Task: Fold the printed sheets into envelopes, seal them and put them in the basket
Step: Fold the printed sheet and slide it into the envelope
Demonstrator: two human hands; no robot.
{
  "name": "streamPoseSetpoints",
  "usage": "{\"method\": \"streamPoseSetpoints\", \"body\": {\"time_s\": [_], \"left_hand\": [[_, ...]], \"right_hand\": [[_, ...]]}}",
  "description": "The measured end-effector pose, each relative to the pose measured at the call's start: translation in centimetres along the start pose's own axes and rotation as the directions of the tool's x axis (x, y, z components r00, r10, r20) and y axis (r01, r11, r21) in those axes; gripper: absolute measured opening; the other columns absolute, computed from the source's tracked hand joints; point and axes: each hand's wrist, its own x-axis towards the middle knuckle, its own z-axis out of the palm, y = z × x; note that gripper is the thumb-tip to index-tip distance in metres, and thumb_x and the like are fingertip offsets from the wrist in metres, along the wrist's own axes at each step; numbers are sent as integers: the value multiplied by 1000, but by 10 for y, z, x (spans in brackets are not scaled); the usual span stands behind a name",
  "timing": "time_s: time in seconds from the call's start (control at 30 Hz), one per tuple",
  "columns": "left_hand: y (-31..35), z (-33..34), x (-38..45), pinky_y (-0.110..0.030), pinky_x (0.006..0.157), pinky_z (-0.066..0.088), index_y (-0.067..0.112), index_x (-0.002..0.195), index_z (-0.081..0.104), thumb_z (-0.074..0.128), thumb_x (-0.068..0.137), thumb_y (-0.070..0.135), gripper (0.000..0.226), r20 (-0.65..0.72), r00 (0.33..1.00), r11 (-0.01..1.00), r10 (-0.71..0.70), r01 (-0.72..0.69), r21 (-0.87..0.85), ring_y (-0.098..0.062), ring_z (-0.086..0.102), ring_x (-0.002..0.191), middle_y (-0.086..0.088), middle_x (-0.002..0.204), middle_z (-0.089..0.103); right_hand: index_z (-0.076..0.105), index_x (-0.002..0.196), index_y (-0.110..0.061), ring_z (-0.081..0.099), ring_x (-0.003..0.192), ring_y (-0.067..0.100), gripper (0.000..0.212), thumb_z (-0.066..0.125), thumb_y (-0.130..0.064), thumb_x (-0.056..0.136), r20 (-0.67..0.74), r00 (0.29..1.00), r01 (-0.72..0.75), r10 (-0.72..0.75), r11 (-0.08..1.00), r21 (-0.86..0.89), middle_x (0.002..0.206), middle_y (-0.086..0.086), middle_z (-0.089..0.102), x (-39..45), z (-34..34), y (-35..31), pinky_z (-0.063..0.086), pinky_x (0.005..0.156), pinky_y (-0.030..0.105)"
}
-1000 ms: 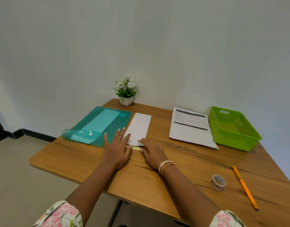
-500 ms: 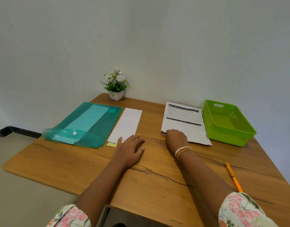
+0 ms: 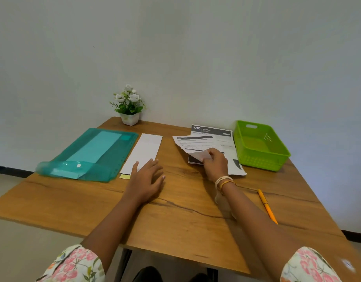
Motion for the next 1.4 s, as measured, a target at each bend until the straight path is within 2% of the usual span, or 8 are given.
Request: {"method": "streamPoseSetpoints", "body": {"time_s": [0.23, 0.43, 0.5, 0.57, 0.63, 0.83, 1.0, 1.4], "left_hand": [[12, -17, -14, -28, 82, 55, 14, 120, 63, 46, 101, 21, 26, -172, 943, 795, -285, 133, -592, -18, 64, 101, 1, 110, 67], [8, -47, -17, -49, 76, 57, 18, 112, 52, 30, 101, 52, 42, 276, 712, -47, -646, 324, -945, -29, 66, 92, -11, 101, 67], [1, -56, -22, -52, 79, 53, 19, 100, 52, 31, 99, 55, 42, 373, 691, -169, -619, 346, -923, -30, 67, 86, -13, 93, 68], [-5, -57, -25, -47, 72, 57, 15, 112, 55, 41, 99, 48, 38, 371, 711, -34, -598, 439, -898, -29, 69, 82, -14, 98, 69], [-12, -53, -25, -39, 60, 57, 16, 134, 47, 56, 96, 30, 41, 288, 740, 307, -607, 553, -775, -26, 70, 84, -12, 116, 62], [-10, -39, -32, -33, 66, 59, 18, 123, 62, 66, 89, 10, 35, 100, 846, 678, -524, 485, -552, -23, 66, 93, -11, 123, 61], [-8, -33, -39, -19, 59, 53, 12, 116, 69, 67, 89, 12, 27, 40, 893, 763, -447, 405, -504, -18, 66, 85, -10, 121, 65], [-15, -27, -37, -20, 59, 54, 13, 114, 69, 69, 87, 13, 27, 12, 893, 772, -451, 396, -497, -19, 68, 92, -9, 121, 65]], "right_hand": [[73, 73, -22, 63, 81, 1, 28, 61, 1, 84, 283, 945, 104, -162, 972, 210, 80, -6, 70, -45, -30, -10, 48, 73, 10], [77, 78, -12, 68, 85, 11, 14, 71, 0, 76, 539, 828, 221, -156, 973, -59, 86, 0, 75, -47, -48, 0, 55, 85, 28], [76, 73, -24, 67, 97, 14, 23, 69, -3, 75, 594, 799, 253, -95, 949, -189, 93, -3, 74, -46, -52, 2, 51, 96, 37], [72, 71, -32, 56, 117, 15, 25, 71, -8, 74, 619, 785, 360, -27, 833, -420, 111, -8, 69, -46, -54, -1, 36, 111, 40], [74, 84, -31, 44, 129, 17, 19, 72, -15, 75, 649, 759, 464, 57, 652, -599, 127, -10, 60, -49, -54, -10, 18, 117, 43], [74, 98, -21, 62, 97, 23, 28, 54, -29, 79, 608, 785, 359, 117, 715, -600, 106, 1, 71, -62, -20, -36, 46, 95, 37], [50, 135, -22, 44, 130, 22, 42, 41, -36, 96, 522, 836, 454, -172, 752, -479, 143, 2, 47, -92, 44, -40, 27, 112, 44], [27, 148, -27, 15, 147, 18, 55, 29, -49, 99, 482, 872, 370, -84, 757, -539, 159, -1, 20, -81, 42, 20, 10, 118, 48]]}}
